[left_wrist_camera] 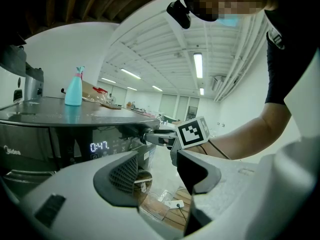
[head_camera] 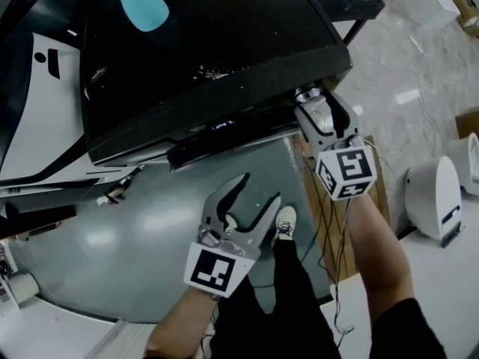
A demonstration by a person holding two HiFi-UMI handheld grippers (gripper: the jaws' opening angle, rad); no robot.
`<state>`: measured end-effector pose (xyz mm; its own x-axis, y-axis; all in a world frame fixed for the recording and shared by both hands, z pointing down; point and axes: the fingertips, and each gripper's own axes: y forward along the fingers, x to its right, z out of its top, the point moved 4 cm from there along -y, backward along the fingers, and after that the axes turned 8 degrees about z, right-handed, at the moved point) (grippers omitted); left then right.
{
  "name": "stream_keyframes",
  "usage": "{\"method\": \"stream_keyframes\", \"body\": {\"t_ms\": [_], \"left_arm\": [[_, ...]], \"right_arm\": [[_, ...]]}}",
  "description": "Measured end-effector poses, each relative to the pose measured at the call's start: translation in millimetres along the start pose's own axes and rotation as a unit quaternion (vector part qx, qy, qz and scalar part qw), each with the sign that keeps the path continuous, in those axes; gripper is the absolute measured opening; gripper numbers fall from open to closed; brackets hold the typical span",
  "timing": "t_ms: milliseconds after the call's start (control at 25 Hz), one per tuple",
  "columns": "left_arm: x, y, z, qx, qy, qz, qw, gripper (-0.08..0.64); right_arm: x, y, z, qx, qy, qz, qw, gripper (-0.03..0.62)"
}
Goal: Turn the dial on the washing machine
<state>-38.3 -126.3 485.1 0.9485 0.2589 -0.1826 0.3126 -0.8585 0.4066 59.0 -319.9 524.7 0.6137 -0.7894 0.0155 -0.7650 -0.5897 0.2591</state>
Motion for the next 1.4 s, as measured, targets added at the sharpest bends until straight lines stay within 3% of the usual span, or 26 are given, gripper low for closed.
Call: {"method": "stream_keyframes", "body": {"t_ms": [240,360,480,840,1000,1120,1280,1400], "left_arm": [[1,-1,1,0.002,0.001,-0.002,1.0,0.224],[1,-1,0,0.001,0.0,-0.001,1.0,0.224],[0,-1,-1,0.001,-0.001,-0.002,1.0,0.224],[-2,-1,-5,-0.004,-0.004,-0.002,1.0,0.224],[-4,0,-6,-0.004,-0.003,-0.001,1.0,0.224],[-5,-1,-6,-0.005,-0.006,-0.001,1.0,0.224],[-4,0,-6,-0.005,-0.008,-0.001,1.0,0.224],[-3,1,-7,-0.006,-0.007,-0.004,0.9999,0.224]], "right_arm": [[-2,-2,3,-0.012,-0.021,-0.001,1.0,0.285],[-2,0,3,-0.008,-0.046,0.001,0.999,0.285],[-8,0,2,-0.033,-0.078,-0.003,0.996,0.285],[-14,4,-4,-0.072,-0.214,-0.027,0.974,0.277],[-14,6,-6,-0.074,-0.235,-0.034,0.969,0.272],[-13,5,-6,-0.066,-0.189,-0.035,0.979,0.267],[-5,3,-5,-0.032,-0.046,-0.011,0.998,0.267],[4,2,-8,0.005,0.033,0.014,0.999,0.268]]}}
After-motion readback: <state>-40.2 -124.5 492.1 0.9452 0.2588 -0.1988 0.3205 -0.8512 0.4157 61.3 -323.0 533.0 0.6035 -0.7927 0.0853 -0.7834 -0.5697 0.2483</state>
